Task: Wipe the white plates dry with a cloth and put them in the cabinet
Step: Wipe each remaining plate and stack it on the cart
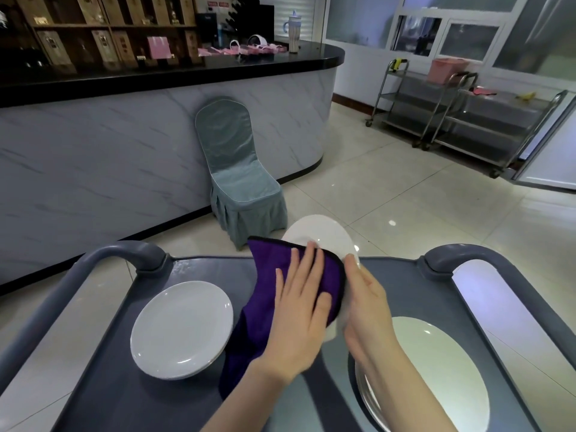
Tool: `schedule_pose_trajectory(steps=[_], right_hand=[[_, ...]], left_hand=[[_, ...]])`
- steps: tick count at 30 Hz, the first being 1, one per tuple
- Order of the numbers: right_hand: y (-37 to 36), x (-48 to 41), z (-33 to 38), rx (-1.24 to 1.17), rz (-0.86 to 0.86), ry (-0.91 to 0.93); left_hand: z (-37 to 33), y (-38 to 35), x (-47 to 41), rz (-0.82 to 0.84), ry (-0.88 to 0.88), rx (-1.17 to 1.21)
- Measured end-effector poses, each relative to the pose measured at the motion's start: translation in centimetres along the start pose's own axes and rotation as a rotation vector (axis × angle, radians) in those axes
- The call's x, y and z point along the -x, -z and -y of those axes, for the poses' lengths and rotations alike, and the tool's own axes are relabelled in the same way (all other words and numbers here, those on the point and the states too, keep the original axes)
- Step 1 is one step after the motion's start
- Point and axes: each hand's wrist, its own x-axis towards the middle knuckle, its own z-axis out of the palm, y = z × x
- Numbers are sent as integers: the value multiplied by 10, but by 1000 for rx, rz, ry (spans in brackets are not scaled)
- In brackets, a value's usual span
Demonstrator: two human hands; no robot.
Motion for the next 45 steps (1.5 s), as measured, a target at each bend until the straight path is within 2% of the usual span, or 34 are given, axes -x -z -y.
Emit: schedule_pose_trajectory(steps=[2, 5, 9, 11, 12, 15, 18, 21, 24, 26, 30, 33, 36, 40, 42, 45], right_hand=[[1, -2, 2, -64, 1, -22], [-1, 0, 2, -11, -24, 3], [-6, 17, -8, 186, -13, 50], [-6, 23, -13, 245, 6, 74], [-6, 23, -13, 259, 2, 90], [-8, 15, -8, 260, -17, 116], [-11, 10, -5, 198, -10, 80], [-8, 15, -10, 203, 1, 81], [-7, 23, -19, 253, 14, 58], [-6, 22, -21, 275, -2, 31], [-7, 13, -14, 201, -23, 28], [-9, 12, -10, 180, -9, 24], [-6, 14, -13, 226, 4, -4], [2, 20, -16, 281, 30, -81], [9, 18, -9, 235, 23, -119], [22, 10, 4, 100, 1, -157]], left_hand=[[-3, -4, 1, 34, -36, -54], [2, -3, -4, 60, -22, -2], [1, 7, -23, -19, 191, 334], [3, 11, -27, -38, 297, 419], [5, 10, -25, -42, 292, 422], [-3, 1, -13, -30, 129, 327], [-8, -13, -8, -38, -13, 95], [-1, -4, -17, -64, 3, 170], [7, 14, -33, -51, 202, 339], [9, 19, -36, -35, 283, 349], [-2, 10, -13, 45, 46, 59], [-2, 4, -8, 100, -16, -83], [3, 13, -19, 71, 33, 35], [23, 30, -38, 37, 273, 248], [38, 36, -34, 47, 334, 320], [54, 38, -7, 32, 332, 381]])
